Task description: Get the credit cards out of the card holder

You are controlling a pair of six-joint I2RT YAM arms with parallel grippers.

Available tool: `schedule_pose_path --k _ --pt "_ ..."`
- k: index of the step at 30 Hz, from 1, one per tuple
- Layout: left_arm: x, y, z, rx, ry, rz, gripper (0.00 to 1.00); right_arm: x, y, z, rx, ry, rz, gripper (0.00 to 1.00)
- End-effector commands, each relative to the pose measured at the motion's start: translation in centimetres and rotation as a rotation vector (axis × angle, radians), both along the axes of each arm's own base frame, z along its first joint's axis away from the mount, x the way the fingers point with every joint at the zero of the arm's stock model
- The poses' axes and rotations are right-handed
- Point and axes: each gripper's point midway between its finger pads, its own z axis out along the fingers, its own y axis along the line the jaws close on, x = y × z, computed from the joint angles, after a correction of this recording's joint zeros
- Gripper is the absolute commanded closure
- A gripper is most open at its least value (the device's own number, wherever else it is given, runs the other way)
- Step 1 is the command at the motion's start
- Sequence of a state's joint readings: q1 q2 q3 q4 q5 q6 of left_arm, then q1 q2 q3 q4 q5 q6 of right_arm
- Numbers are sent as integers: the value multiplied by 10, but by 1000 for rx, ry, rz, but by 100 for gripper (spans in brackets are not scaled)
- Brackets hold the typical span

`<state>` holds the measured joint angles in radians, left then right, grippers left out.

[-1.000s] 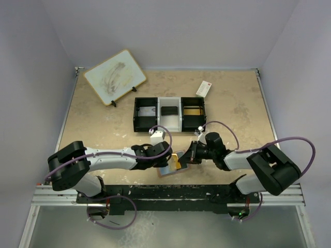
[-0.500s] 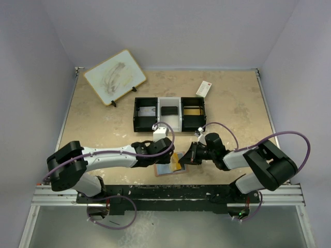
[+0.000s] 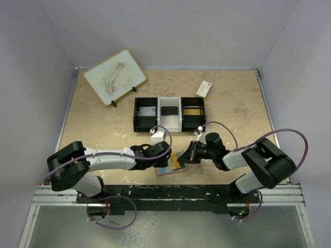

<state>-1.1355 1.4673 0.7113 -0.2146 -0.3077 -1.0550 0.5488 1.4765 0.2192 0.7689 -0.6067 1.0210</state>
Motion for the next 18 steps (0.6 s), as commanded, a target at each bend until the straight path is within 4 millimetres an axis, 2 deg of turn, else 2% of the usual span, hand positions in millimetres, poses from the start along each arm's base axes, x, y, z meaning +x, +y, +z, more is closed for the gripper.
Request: schedule_pose_path --k 1,8,18 --pt "-4 15 -9 58 7 -1 81 2 7 13 74 -31 17 92" --pt "-2 22 -13 124 2 2 84 6 12 15 93 -31 20 87" --pt "-1 23 -13 121 1 11 85 7 27 16 86 -43 73 79"
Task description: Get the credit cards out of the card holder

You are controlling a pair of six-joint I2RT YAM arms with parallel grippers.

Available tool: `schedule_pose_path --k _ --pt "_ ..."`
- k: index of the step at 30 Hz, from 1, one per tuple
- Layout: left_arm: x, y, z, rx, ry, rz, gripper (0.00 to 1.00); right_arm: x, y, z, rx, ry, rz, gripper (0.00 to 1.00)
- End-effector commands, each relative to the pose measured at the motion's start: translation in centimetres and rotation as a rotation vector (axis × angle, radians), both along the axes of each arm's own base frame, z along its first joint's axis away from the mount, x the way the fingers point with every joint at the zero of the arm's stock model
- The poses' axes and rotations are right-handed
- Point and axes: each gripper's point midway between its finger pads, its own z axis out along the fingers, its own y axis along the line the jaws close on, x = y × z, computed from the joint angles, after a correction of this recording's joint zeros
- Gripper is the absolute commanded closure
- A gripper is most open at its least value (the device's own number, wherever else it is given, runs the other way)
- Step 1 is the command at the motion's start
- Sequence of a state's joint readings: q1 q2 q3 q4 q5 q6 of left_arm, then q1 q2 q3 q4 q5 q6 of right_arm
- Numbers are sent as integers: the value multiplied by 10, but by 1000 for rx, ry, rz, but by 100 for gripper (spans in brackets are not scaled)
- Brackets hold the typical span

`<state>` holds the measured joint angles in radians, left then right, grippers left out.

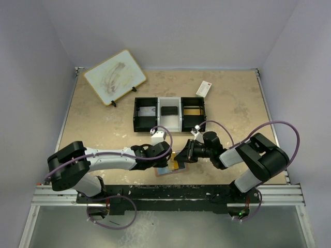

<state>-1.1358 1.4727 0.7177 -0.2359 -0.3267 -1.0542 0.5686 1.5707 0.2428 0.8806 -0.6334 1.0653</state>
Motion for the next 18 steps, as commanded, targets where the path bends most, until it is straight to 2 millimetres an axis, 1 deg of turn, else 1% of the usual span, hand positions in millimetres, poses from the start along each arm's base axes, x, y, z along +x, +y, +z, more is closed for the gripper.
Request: schedule_pose_path --k 1,8,12,16,18 --pt "-3 19 -12 96 8 2 85 4 16 14 42 -56 58 79" --pt "-4 21 -13 98 8 5 85 0 28 9 24 -42 84 80" --pt "-3 23 -12 103 5 10 86 -1 28 5 8 -35 70 88" --pt "-3 26 -11 107 -1 19 86 -8 20 0 -34 -7 72 94" --pt "-3 27 -11 109 -3 23 86 -6 15 0 -61 -11 54 100"
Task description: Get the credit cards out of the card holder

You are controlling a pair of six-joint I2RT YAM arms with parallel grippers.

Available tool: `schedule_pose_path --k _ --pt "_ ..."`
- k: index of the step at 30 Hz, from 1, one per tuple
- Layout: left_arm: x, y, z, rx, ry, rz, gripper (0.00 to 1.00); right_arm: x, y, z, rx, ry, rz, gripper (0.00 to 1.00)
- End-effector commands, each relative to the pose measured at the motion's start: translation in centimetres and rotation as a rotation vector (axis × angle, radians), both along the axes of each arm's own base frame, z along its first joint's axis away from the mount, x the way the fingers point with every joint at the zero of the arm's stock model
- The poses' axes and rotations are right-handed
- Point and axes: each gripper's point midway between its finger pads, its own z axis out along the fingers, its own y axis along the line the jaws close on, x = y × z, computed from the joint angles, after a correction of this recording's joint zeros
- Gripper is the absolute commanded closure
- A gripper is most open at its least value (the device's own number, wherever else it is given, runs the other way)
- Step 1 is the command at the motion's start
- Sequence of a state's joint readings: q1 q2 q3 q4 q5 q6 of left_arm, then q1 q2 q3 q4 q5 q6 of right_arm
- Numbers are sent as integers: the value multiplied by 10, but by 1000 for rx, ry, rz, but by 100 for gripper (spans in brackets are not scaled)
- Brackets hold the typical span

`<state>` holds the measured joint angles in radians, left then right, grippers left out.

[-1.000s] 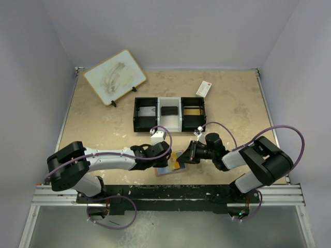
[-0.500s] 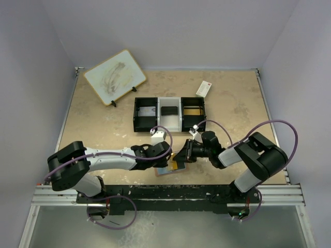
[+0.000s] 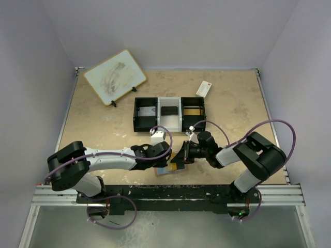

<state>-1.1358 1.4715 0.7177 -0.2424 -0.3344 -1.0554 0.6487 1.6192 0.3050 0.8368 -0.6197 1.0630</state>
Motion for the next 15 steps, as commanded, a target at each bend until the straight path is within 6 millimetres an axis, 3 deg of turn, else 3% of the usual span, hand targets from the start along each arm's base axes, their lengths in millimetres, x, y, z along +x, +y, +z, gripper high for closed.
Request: schedule_pose_path --k 1,6,10,15 --pt "-3 26 -10 106 -1 18 86 7 -9 4 -61 -39 -34 100" --pt "0 28 -5 105 -19 27 86 25 -25 26 -147 -156 -86 100" --pt "6 20 14 58 -58 34 83 41 -44 41 -295 -263 -116 100" --pt "19 10 56 -9 -136 38 71 79 -71 95 -432 -527 -216 100"
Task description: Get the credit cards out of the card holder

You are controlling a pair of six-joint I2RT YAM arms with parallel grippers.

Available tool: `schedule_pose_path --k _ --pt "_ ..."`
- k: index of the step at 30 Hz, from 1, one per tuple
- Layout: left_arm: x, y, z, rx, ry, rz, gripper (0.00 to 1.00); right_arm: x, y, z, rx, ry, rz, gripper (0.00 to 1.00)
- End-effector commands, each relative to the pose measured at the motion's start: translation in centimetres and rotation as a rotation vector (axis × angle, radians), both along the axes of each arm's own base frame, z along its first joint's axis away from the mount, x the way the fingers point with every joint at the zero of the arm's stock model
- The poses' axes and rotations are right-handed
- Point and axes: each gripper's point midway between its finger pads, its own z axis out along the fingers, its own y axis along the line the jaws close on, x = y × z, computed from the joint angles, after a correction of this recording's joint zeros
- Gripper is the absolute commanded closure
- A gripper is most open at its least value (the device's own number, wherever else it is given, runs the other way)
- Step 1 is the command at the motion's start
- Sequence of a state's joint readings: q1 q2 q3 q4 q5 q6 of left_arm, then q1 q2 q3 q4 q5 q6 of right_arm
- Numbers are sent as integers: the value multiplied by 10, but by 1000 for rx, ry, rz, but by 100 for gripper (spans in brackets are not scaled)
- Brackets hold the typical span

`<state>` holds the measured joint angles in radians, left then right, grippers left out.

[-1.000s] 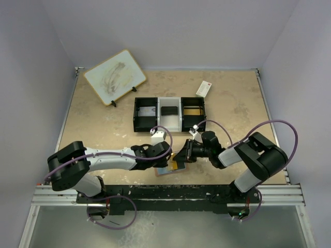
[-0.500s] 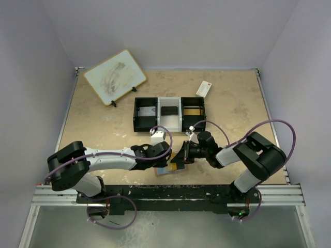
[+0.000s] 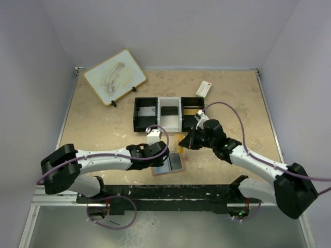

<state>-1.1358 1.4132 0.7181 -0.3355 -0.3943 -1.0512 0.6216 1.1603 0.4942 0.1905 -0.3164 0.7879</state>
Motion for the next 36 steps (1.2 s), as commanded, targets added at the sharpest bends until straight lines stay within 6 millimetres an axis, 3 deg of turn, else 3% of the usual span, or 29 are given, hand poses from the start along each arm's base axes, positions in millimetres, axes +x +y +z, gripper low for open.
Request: schedule_pose_path --k 1,5,8,13,17,20,22,24,29,31,36 --pt "18 -10 56 -69 -121 6 68 38 -45 39 -244 -267 -124 100" --pt "30 4 87 -42 -208 32 39 71 -74 97 -378 -541 -220 100" --pt "43 25 104 20 -255 63 24 97 -96 122 -526 -639 -289 100" --pt "75 82 125 61 -271 174 16 138 -107 128 -587 -676 -223 100" --pt "88 114 142 66 -290 210 13 153 -95 134 -556 -807 -80 100" --pt "96 143 142 124 -282 247 12 158 -86 125 -613 -942 55 100" --pt "103 164 141 162 -281 291 12 166 -92 106 -807 -993 200 100" --pt "109 185 139 190 -283 354 12 176 -102 95 -900 -940 205 100" --pt "106 225 130 315 -315 460 12 185 -85 90 -914 -1033 342 100" --pt "105 231 132 317 -349 484 12 182 -73 81 -869 -1048 415 100" --pt "107 229 142 287 -388 475 12 193 -79 57 -970 -1037 503 100"
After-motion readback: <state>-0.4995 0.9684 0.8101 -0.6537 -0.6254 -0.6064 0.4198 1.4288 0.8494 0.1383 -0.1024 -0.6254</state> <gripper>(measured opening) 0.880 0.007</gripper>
